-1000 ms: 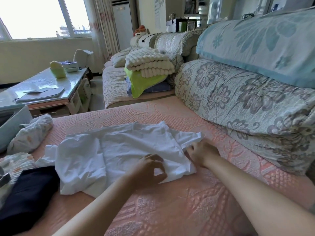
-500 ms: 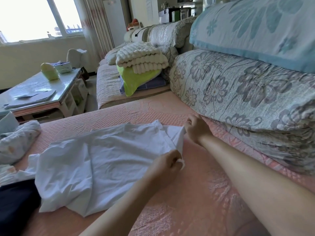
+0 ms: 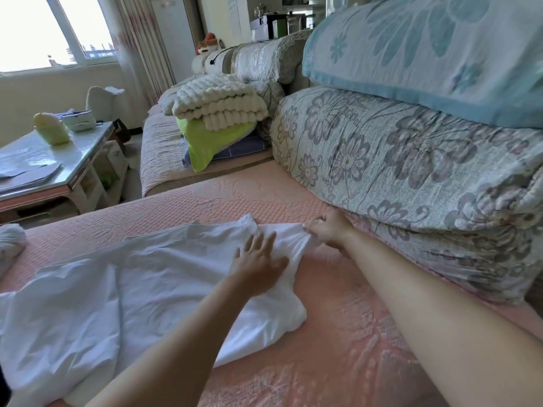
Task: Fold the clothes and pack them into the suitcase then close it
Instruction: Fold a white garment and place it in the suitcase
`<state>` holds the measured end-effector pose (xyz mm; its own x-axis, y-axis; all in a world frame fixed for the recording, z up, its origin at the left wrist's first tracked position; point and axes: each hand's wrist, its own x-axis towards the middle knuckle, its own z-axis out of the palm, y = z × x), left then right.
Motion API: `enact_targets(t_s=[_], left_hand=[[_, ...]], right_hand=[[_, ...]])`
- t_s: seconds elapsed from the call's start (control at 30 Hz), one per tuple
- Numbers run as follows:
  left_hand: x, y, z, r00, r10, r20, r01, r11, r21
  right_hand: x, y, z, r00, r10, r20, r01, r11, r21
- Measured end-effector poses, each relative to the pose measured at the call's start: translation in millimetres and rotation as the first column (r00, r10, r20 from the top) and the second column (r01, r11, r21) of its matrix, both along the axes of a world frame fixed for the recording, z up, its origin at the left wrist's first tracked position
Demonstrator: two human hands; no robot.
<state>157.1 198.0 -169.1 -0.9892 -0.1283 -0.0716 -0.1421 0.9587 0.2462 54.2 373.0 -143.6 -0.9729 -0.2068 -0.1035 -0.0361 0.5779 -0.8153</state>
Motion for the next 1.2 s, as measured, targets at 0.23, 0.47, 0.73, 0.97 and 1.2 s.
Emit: enact_targets(t_s=[0.23,0.47,0.73,0.97,1.2], left_hand=[[-21,-4,-13,0.991,-0.106,-0.080,0.106,0.994,-0.005],[-82,-46,-9,0.996,-0.054,-0.071,0.036,0.971,-0.238],[-126,-37,13,0.989,0.023,-0.146,-0.034,0.996,-0.077],[-134,-12,4,0.981,0.018,-0.194,0.035,0.964,0.264],[-89,-8,-20,0.961,-0.039,-0.274,0.025,0.998,-0.056]], right_hand=[[-10,5,-14,0.964,0.073,-0.254,0.065,0.867,0.495],[-21,-3,-21,0.968,0.192,-0.159,-0.034,0.734,0.679],[-47,11,-17,0.819,0.210,-0.534,0.142,0.827,0.543],[-55,10,-14,0.770,0.283,-0.572,0.254,0.686,0.682],[-12,-25,-10,0.751,0.492,-0.440,-0.205,0.808,0.553]])
